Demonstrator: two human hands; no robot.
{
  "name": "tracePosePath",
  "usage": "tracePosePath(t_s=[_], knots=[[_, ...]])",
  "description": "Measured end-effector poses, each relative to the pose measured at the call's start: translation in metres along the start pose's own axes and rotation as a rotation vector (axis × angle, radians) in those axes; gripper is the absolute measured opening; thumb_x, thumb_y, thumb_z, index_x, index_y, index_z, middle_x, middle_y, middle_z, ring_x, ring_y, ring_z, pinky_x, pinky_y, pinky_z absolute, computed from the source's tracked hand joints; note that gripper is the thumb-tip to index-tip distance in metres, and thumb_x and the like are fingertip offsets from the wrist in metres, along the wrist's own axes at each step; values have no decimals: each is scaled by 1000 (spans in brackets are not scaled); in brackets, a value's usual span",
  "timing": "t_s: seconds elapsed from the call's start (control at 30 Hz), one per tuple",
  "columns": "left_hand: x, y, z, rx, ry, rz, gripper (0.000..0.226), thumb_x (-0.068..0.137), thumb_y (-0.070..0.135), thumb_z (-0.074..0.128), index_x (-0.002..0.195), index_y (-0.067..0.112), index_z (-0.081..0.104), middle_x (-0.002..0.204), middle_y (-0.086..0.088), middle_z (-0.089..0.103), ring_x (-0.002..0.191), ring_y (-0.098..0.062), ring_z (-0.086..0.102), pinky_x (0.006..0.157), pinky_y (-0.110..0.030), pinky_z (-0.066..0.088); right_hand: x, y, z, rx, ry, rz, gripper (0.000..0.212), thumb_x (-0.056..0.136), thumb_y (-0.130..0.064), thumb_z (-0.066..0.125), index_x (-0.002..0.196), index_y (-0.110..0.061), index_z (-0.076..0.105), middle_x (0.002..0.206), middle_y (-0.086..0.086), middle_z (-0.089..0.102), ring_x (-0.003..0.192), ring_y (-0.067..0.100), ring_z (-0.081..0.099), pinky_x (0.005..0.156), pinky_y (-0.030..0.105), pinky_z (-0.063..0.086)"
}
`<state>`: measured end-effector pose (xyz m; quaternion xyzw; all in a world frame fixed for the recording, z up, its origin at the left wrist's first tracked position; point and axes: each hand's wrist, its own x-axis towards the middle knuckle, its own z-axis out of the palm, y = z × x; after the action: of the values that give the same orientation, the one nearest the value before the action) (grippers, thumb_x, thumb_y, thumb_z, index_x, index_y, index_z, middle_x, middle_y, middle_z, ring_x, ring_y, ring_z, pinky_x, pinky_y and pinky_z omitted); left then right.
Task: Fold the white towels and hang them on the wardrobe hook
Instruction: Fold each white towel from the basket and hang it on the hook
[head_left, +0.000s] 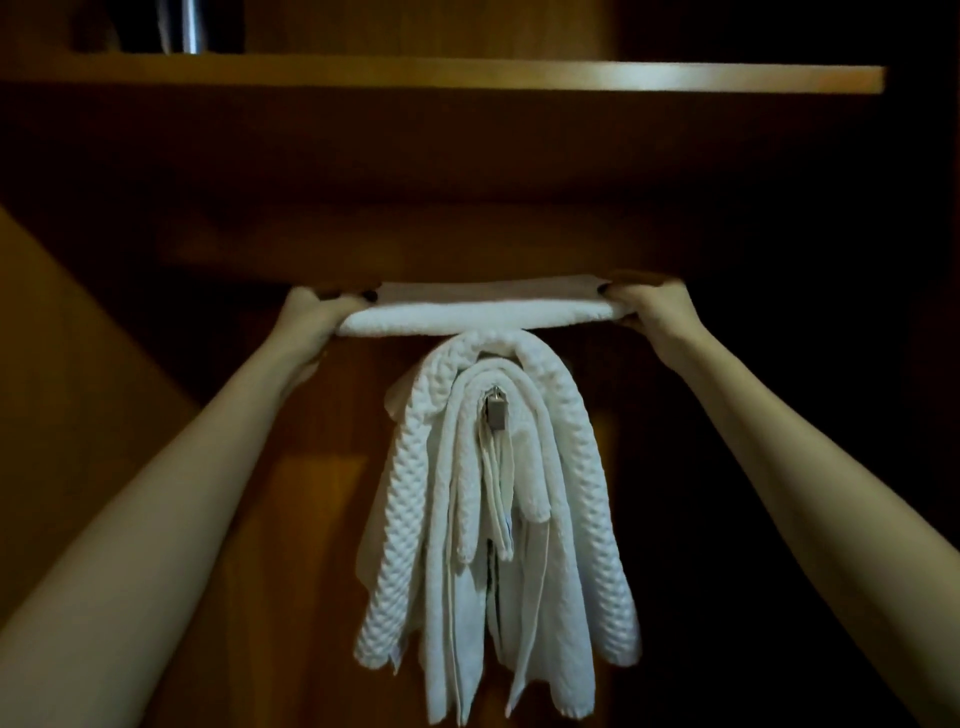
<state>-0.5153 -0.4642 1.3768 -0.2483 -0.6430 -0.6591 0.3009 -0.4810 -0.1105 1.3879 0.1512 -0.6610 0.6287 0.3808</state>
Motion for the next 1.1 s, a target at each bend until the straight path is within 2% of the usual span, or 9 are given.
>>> tracePosePath(t_s=[0.13, 0.37, 0.5, 0.6, 0.7, 0.8, 0.83, 0.97, 1.1], knots=[[-8, -20, -6, 33, -80, -131, 18, 82, 5, 65, 99, 7, 71, 80, -7, 73, 70, -16, 70, 60, -22, 53, -2, 23, 3, -21, -32, 126, 14, 86, -6, 64, 82, -17, 70, 80, 1, 67, 73, 11, 65, 63, 22, 54], [-30, -48, -6, -14, -203, -271, 14, 89, 14, 62, 100, 17, 71, 80, 2, 75, 62, -3, 68, 42, -13, 44, -22, 54, -9, -4, -233, 195, 18, 93, -14, 57, 88, -2, 70, 76, 7, 65, 66, 12, 59, 58, 21, 47], [-41, -63, -2, 27, -216, -354, 21, 88, 16, 63, 98, 33, 70, 89, 16, 74, 75, 9, 66, 47, -8, 47, -41, 65, 3, -72, -364, 157, 35, 96, -15, 52, 65, -16, 68, 65, -3, 59, 60, 6, 53, 61, 22, 43], [-44, -69, 6, -18, -204, -369, 22, 86, 15, 67, 102, 30, 69, 90, 15, 74, 78, 7, 67, 52, -9, 49, -51, 65, 7, -76, -368, 138, 40, 97, -17, 51, 58, -17, 61, 63, -3, 53, 58, 6, 48, 62, 25, 39], [-48, -70, 7, 25, -225, -362, 18, 88, 23, 65, 102, 33, 70, 93, 13, 74, 77, 0, 69, 53, -11, 51, -56, 65, 7, -167, -342, 103, 31, 100, -22, 50, 77, -11, 67, 77, 4, 59, 71, 13, 53, 70, 29, 42], [-51, -72, 3, 148, -243, -277, 22, 91, 32, 62, 112, 33, 68, 109, 10, 71, 100, -7, 64, 86, -26, 52, -59, 63, 8, -310, -314, 96, 32, 101, -28, 47, 118, -10, 67, 120, 3, 66, 113, 16, 58, 98, 31, 44], [-53, -70, 2, 173, -235, -246, 23, 92, 31, 60, 114, 31, 68, 110, 11, 70, 103, -9, 63, 90, -30, 49, -61, 60, 8, -334, -307, 80, 34, 101, -27, 46, 126, -12, 63, 127, 2, 63, 119, 15, 56, 100, 28, 41], [-72, -64, 1, 400, -105, -28, 29, 97, 27, 53, 122, 21, 66, 105, 2, 64, 94, -19, 56, 76, -26, 44, -80, 56, 0, -421, -122, 13, 37, 101, -28, 46, 136, -18, 55, 133, 2, 57, 122, 18, 52, 90, 24, 41], [-128, -74, -11, 654, -25, 94, 42, 97, 24, 53, 139, 23, 48, 127, -7, 50, 113, -19, 49, 96, -31, 38, -130, 78, -20, -568, -37, 41, 43, 98, -32, 50, 140, -22, 49, 137, 10, 48, 123, 25, 50, 91, 26, 43]])
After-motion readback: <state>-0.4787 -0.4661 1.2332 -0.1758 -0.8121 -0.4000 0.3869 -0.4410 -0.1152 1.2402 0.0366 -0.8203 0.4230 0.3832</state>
